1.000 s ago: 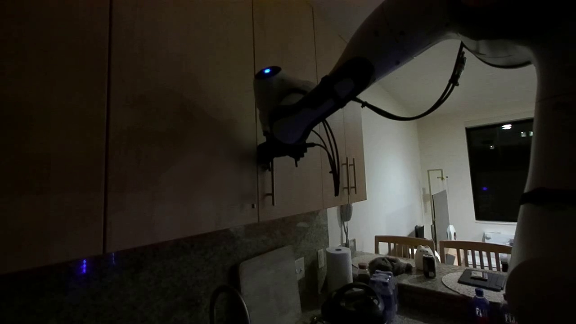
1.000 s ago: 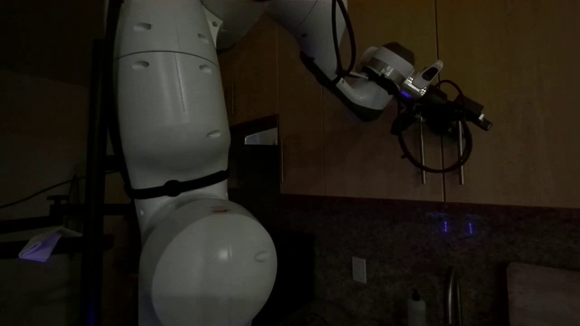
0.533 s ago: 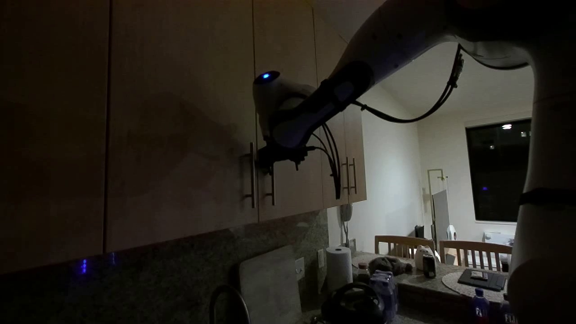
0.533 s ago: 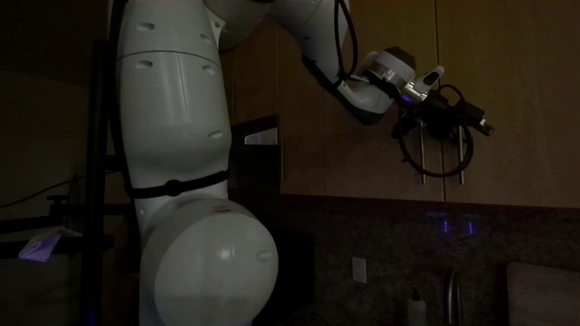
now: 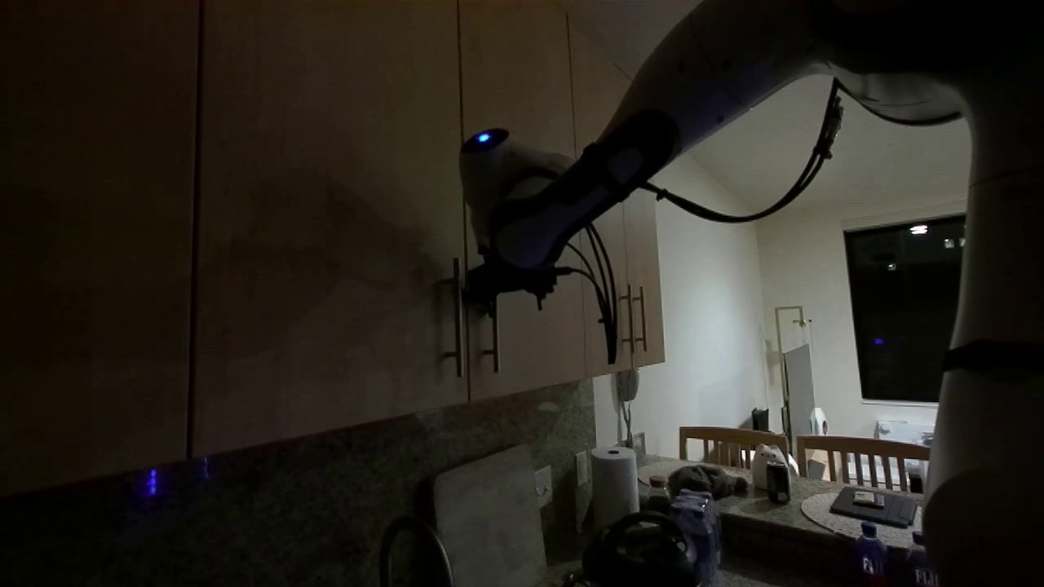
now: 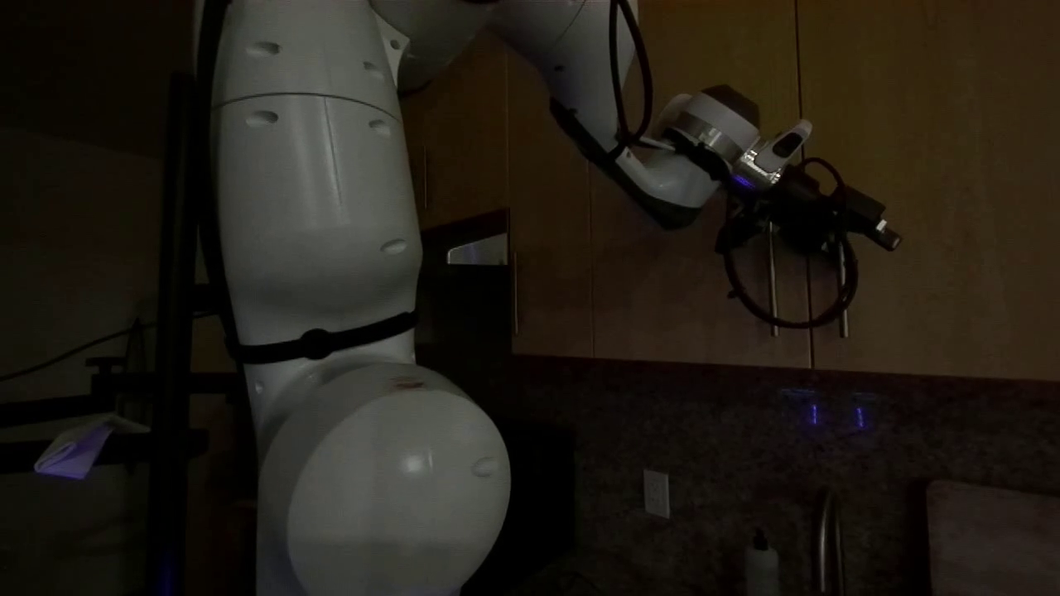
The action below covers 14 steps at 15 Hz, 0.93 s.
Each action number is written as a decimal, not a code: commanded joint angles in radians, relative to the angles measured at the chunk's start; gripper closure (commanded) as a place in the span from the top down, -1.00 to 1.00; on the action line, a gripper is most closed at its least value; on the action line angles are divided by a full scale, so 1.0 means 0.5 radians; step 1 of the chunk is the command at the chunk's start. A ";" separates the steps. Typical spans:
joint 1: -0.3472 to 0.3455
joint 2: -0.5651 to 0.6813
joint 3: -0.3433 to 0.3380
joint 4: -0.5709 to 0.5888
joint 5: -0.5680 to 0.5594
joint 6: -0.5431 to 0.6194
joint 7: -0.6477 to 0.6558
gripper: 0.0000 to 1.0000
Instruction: Open the right door of the cabinet above the sink
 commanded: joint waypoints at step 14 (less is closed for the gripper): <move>-0.017 -0.472 -0.167 -0.524 0.021 0.278 -0.022 1.00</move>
